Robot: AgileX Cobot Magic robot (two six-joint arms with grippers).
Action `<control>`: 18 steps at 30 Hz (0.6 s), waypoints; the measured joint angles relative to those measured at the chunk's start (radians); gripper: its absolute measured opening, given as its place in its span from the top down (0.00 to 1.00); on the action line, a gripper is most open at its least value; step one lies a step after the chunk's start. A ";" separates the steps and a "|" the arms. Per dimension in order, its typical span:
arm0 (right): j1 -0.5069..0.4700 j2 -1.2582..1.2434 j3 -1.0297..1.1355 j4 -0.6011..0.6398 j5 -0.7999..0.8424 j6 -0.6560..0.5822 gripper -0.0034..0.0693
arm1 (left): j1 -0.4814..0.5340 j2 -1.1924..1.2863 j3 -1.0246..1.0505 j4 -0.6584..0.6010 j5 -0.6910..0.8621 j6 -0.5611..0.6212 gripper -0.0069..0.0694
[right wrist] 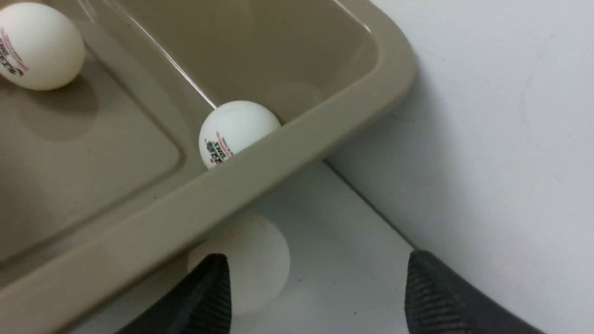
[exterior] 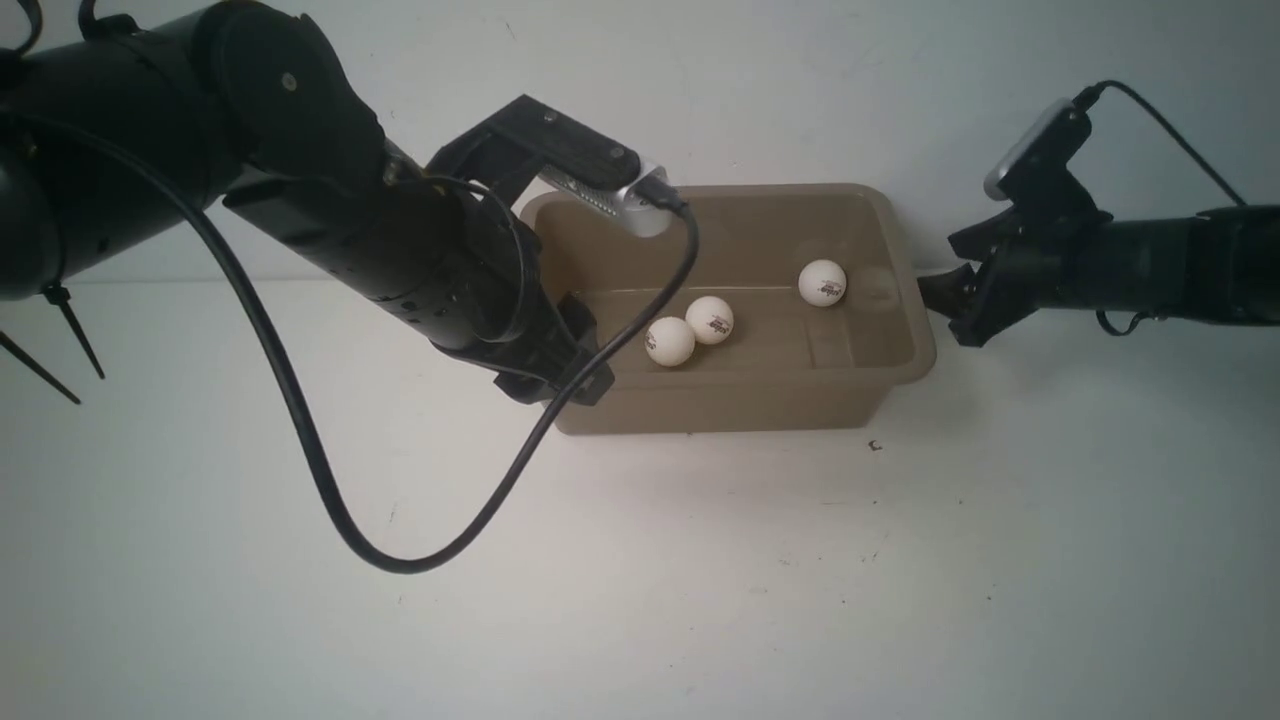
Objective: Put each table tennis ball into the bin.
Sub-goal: Use the right arm to clamp the table tennis ball closest to it
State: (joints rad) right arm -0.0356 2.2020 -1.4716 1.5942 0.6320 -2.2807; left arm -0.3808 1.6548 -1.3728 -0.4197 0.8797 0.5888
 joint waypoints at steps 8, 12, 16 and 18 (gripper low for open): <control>0.001 0.036 0.000 -0.084 0.083 0.075 0.32 | 0.000 0.000 0.000 0.000 0.009 0.005 0.39; 0.002 0.042 0.000 -0.092 0.082 0.081 0.32 | 0.000 0.000 0.000 0.000 0.009 0.005 0.39; 0.004 0.042 0.000 -0.083 0.078 0.069 0.32 | 0.000 0.000 0.000 0.000 0.010 0.007 0.39; 0.011 0.042 0.000 -0.080 0.074 0.064 0.32 | 0.000 0.000 0.000 -0.001 0.010 0.007 0.39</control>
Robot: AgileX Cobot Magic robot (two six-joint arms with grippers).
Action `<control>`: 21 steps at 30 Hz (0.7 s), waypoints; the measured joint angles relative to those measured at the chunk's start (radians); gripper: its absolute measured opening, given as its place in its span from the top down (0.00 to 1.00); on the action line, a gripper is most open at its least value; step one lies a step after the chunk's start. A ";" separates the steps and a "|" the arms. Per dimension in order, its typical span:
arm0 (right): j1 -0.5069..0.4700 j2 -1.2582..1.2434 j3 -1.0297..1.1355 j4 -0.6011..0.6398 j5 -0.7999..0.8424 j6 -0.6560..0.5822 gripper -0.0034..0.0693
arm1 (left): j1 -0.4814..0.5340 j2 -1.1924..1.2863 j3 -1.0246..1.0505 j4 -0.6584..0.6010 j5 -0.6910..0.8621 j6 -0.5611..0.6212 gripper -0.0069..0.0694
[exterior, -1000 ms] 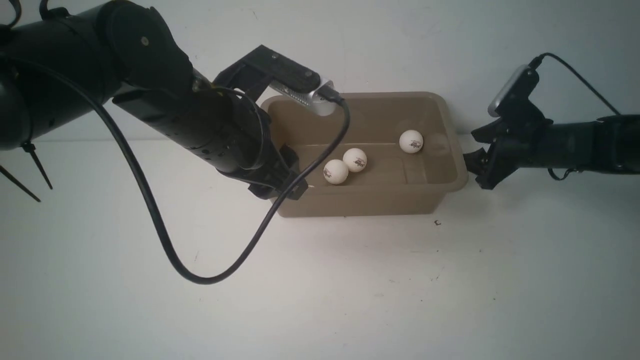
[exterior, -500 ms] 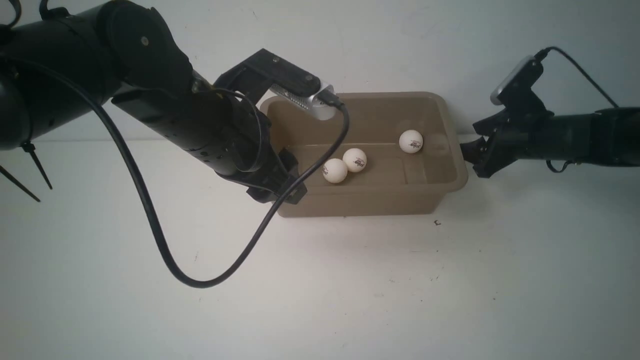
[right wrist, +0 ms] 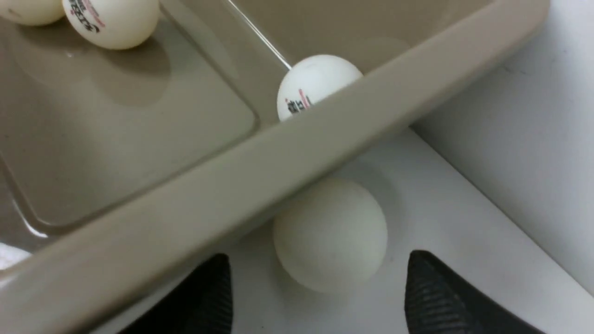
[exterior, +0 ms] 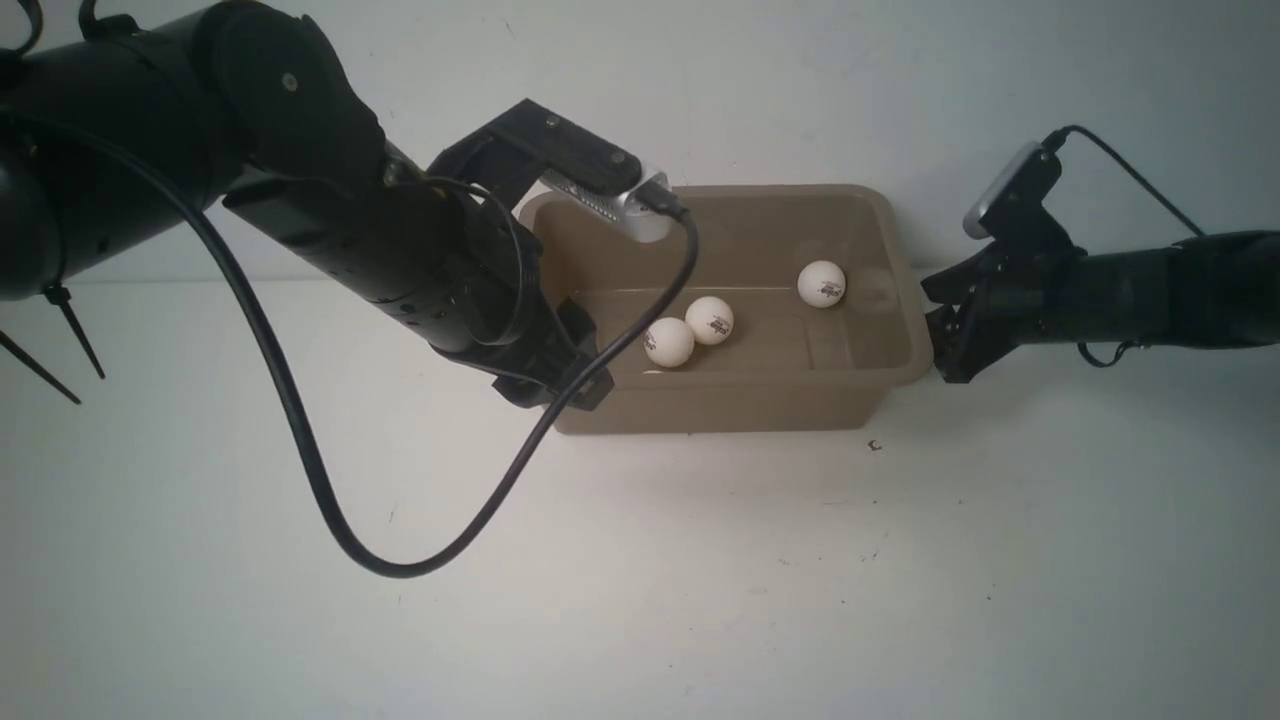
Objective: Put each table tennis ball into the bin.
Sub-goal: Use the right arm to clamp the table tennis ball closest to it
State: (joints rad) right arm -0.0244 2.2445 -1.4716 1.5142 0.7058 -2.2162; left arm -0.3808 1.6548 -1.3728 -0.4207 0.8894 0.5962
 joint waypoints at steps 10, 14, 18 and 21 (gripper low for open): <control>0.027 0.000 0.000 -0.001 -0.084 0.030 0.32 | 0.000 0.000 0.000 -0.019 0.000 0.003 0.39; 0.014 -0.005 0.000 -0.008 -0.113 0.080 0.32 | 0.000 0.000 0.000 -0.020 0.000 0.003 0.39; 0.001 -0.059 0.000 -0.051 -0.115 0.171 0.32 | 0.000 0.000 0.000 -0.021 0.000 0.003 0.39; 0.000 -0.127 0.000 -0.090 -0.103 0.288 0.32 | 0.000 0.000 0.000 -0.021 0.000 0.005 0.39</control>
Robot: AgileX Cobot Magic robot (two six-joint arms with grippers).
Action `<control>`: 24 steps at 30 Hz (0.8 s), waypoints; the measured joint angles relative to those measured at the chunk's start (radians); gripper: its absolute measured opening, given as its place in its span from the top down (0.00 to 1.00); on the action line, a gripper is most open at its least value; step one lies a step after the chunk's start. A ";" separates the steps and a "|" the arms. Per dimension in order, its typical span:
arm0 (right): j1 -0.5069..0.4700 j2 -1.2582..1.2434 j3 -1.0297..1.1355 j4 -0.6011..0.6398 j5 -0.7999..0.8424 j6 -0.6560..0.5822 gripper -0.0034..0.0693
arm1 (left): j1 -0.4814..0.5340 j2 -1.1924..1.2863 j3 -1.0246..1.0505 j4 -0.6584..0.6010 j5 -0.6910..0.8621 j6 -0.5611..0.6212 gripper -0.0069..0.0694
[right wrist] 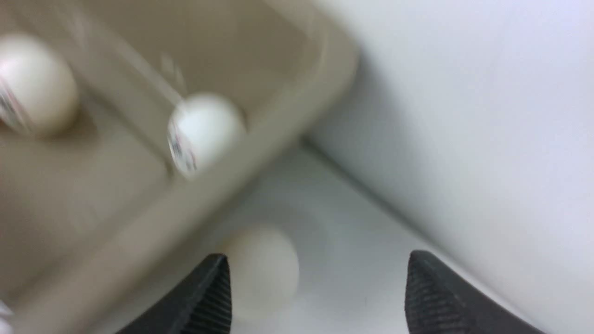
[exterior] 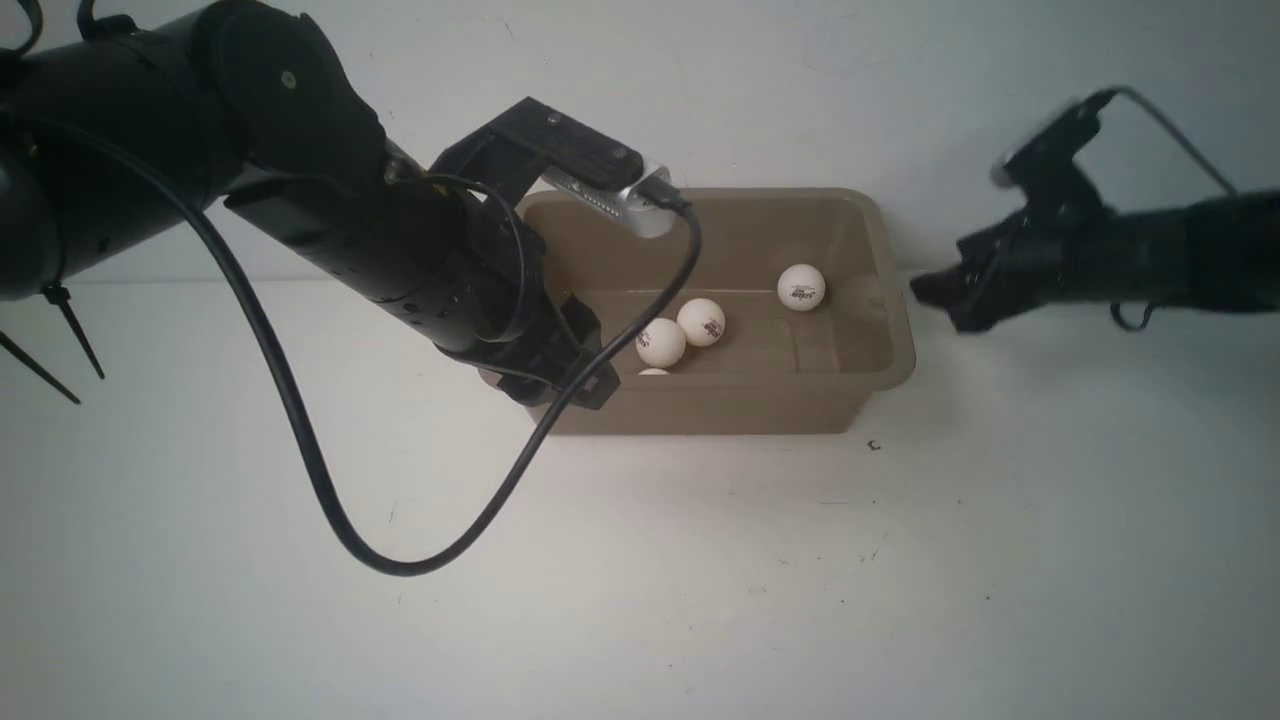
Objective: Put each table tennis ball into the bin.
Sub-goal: Use the right arm to clamp the table tennis ball closest to it
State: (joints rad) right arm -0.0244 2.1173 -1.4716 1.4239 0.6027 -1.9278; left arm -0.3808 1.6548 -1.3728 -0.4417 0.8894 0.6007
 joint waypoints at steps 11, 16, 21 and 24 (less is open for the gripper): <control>-0.006 -0.212 0.000 -0.214 0.003 0.588 0.32 | 0.000 0.000 0.000 0.000 0.000 0.007 0.39; -0.060 -0.279 0.000 -0.403 0.095 0.953 0.32 | 0.000 0.000 0.000 0.000 0.000 0.008 0.39; -0.112 -0.293 0.000 -0.636 0.216 1.076 0.32 | 0.000 0.000 0.000 0.000 0.000 0.011 0.39; -0.113 -0.284 0.000 -0.742 0.272 1.076 0.32 | 0.000 0.000 0.000 0.000 -0.001 0.015 0.39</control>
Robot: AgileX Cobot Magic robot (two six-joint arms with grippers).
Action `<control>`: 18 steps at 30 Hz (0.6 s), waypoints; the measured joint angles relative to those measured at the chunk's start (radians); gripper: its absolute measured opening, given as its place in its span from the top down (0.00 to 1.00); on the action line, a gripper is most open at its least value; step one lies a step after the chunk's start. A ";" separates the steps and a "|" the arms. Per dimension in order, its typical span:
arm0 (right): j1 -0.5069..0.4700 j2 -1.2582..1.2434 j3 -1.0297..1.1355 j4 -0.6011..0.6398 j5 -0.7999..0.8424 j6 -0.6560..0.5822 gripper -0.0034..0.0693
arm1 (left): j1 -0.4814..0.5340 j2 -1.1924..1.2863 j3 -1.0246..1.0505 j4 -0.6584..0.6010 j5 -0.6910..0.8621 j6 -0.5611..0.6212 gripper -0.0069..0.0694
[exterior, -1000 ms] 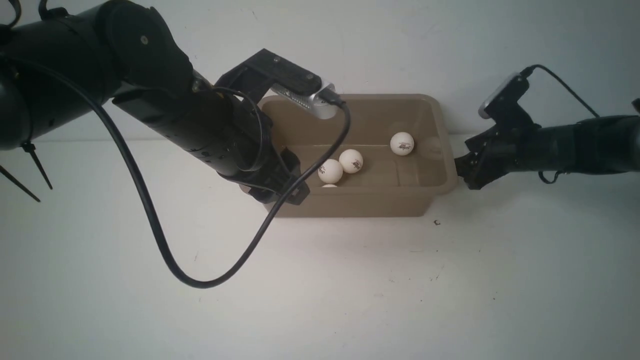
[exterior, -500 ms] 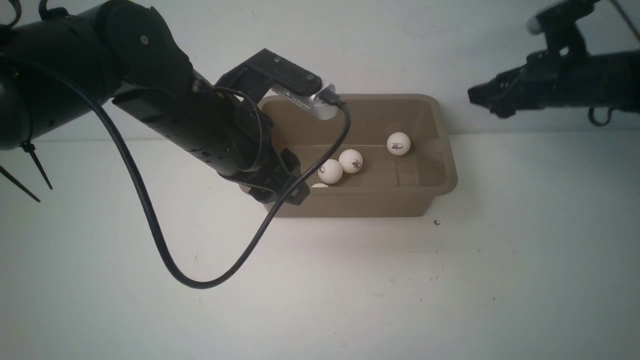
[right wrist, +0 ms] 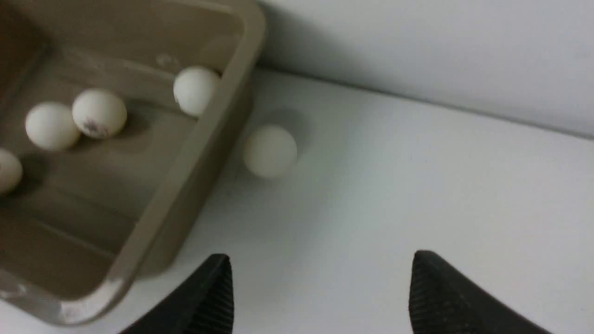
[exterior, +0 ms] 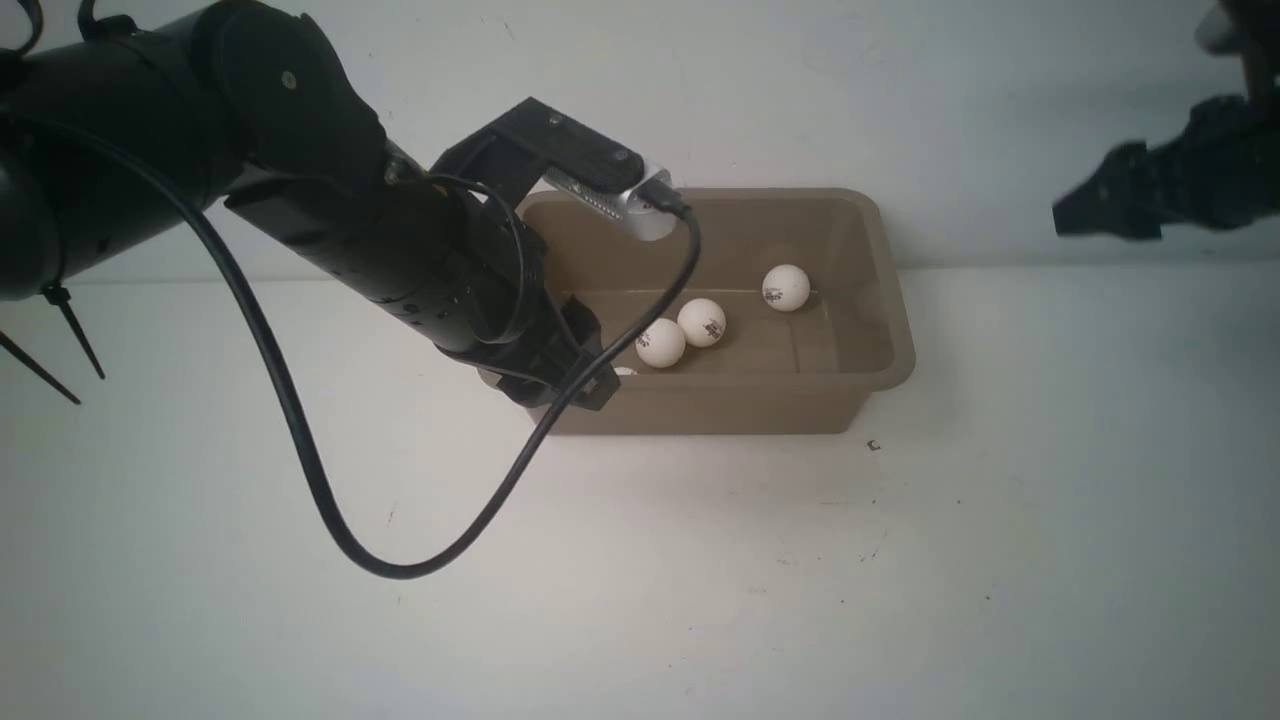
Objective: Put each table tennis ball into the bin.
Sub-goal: Use the right arm to clamp the table tennis ball closest to it
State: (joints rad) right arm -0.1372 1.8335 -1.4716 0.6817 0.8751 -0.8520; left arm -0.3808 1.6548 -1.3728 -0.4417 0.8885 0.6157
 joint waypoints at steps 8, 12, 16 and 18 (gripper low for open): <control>0.043 0.087 0.000 0.036 -0.082 -0.068 0.32 | 0.000 0.000 0.000 0.000 0.001 0.003 0.39; 0.098 0.176 -0.040 0.048 -0.152 -0.087 0.32 | 0.000 0.000 0.000 0.000 0.001 0.003 0.39; 0.127 0.277 -0.144 0.051 -0.133 -0.087 0.32 | 0.000 0.000 0.000 0.000 0.001 0.004 0.39; 0.132 0.329 -0.198 0.051 -0.112 -0.087 0.32 | 0.000 0.000 0.000 0.000 0.001 0.004 0.39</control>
State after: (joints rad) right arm -0.0053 2.1623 -1.6692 0.7327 0.7633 -0.9385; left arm -0.3808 1.6548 -1.3728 -0.4417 0.8894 0.6195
